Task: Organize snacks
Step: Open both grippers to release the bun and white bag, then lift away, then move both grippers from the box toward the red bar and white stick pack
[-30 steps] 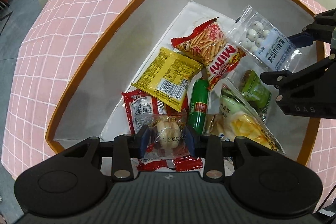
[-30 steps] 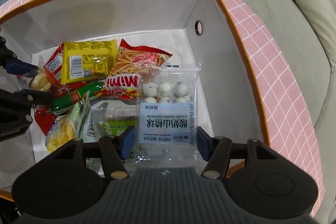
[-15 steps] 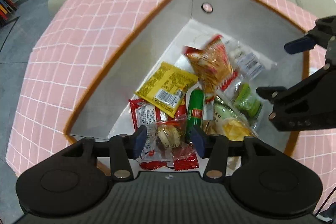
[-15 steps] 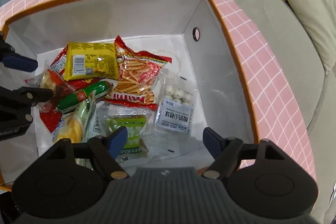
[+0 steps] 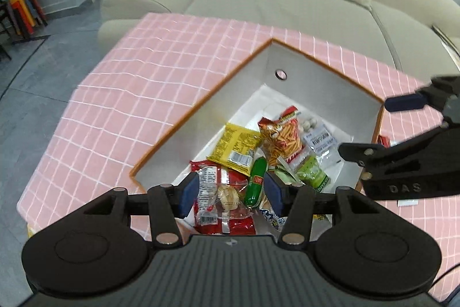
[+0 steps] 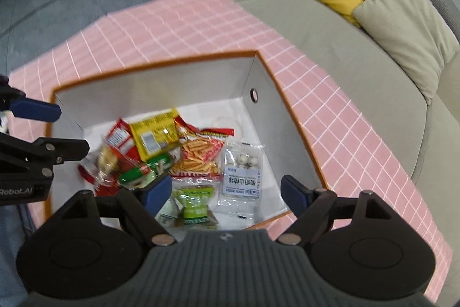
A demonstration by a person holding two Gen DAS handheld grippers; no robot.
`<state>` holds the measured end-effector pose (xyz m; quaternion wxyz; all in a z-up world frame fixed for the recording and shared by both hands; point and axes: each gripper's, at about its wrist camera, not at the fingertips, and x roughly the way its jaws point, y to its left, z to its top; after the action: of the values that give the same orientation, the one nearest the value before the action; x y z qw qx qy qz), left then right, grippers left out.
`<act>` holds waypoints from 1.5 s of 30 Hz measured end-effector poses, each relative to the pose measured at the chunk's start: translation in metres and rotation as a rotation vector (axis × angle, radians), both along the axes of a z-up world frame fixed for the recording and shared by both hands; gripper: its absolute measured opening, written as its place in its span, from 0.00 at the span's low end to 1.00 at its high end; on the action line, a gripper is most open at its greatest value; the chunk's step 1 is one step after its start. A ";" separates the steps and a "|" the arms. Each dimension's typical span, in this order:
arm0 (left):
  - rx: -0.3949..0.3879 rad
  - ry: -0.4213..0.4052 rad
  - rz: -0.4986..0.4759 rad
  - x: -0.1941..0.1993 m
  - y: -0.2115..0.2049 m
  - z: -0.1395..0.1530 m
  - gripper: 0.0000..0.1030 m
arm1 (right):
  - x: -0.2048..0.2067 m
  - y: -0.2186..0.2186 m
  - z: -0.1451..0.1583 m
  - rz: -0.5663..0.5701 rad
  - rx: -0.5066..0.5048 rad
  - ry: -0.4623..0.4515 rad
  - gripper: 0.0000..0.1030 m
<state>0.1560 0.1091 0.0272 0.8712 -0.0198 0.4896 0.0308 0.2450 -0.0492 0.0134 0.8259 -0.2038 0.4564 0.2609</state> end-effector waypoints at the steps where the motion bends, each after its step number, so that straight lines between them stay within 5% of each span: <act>1: -0.002 -0.013 0.007 -0.003 -0.001 0.002 0.59 | -0.005 -0.003 0.003 -0.005 0.018 -0.005 0.78; 10: -0.003 -0.168 -0.027 -0.047 -0.023 0.031 0.59 | -0.066 -0.043 0.027 -0.096 0.175 -0.120 0.77; 20: -0.052 -0.204 -0.054 -0.083 -0.057 0.018 0.59 | -0.136 -0.087 0.020 -0.202 0.259 -0.240 0.77; 28: -0.062 -0.268 -0.134 -0.101 -0.099 -0.008 0.59 | -0.173 -0.124 -0.014 -0.326 0.239 -0.343 0.77; 45: -0.079 -0.200 -0.282 -0.083 -0.167 -0.081 0.59 | -0.172 -0.191 -0.109 -0.590 0.172 -0.242 0.71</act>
<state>0.0729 -0.0579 -0.0539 0.9098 0.0116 0.3993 -0.1129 0.0730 -0.2405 -0.0958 0.9282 -0.0219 0.3707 0.0217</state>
